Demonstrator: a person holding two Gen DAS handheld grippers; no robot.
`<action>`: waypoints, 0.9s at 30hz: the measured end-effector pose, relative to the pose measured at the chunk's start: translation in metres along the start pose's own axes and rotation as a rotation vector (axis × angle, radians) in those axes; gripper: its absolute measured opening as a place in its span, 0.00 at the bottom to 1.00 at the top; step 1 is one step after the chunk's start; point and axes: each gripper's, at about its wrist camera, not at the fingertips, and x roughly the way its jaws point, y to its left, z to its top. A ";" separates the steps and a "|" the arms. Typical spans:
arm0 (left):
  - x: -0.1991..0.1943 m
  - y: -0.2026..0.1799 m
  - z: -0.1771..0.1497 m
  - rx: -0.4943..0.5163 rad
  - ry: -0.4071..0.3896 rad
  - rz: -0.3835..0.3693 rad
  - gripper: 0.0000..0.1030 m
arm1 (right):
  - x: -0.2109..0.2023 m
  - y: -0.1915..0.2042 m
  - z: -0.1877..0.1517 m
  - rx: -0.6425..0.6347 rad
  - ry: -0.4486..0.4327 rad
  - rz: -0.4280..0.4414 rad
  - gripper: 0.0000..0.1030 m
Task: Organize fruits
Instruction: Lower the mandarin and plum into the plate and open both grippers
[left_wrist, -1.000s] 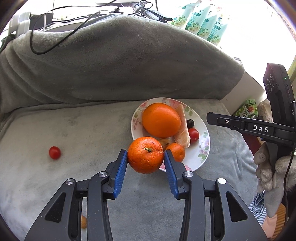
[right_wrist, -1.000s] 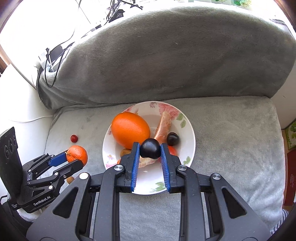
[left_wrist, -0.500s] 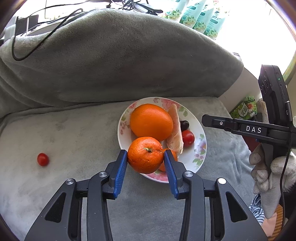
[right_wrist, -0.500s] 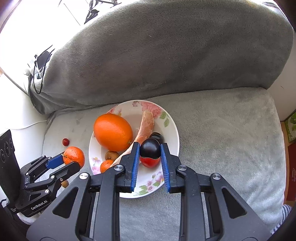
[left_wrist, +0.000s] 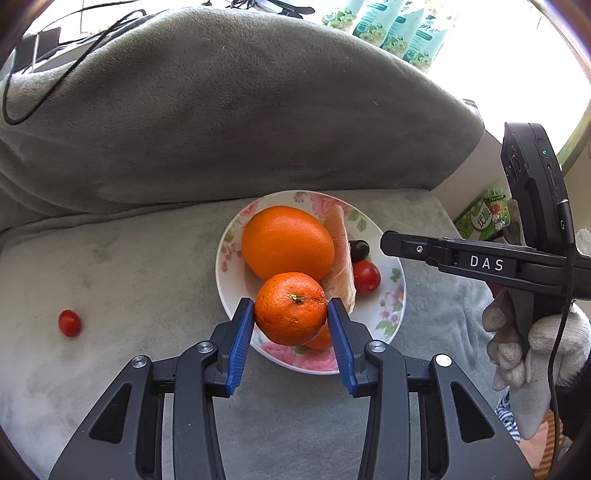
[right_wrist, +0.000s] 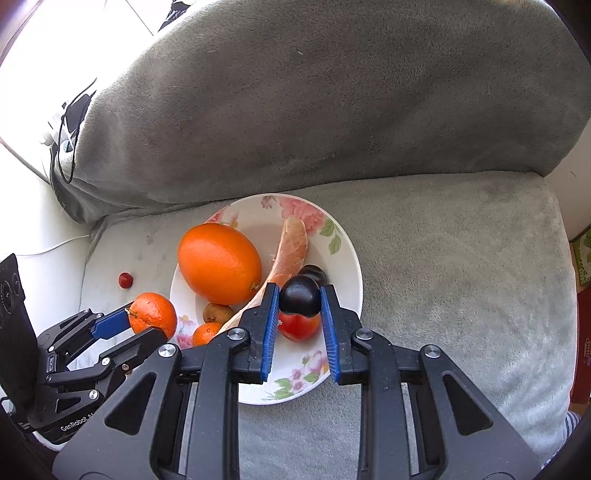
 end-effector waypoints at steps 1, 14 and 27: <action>0.000 0.000 0.000 -0.001 0.001 -0.002 0.38 | 0.000 0.000 0.000 0.001 -0.002 -0.002 0.23; -0.002 -0.002 0.004 0.010 -0.012 -0.005 0.47 | -0.003 -0.001 0.002 0.008 -0.018 -0.001 0.47; -0.006 -0.001 0.004 0.011 -0.022 0.013 0.66 | -0.008 0.000 0.003 0.024 -0.032 -0.032 0.73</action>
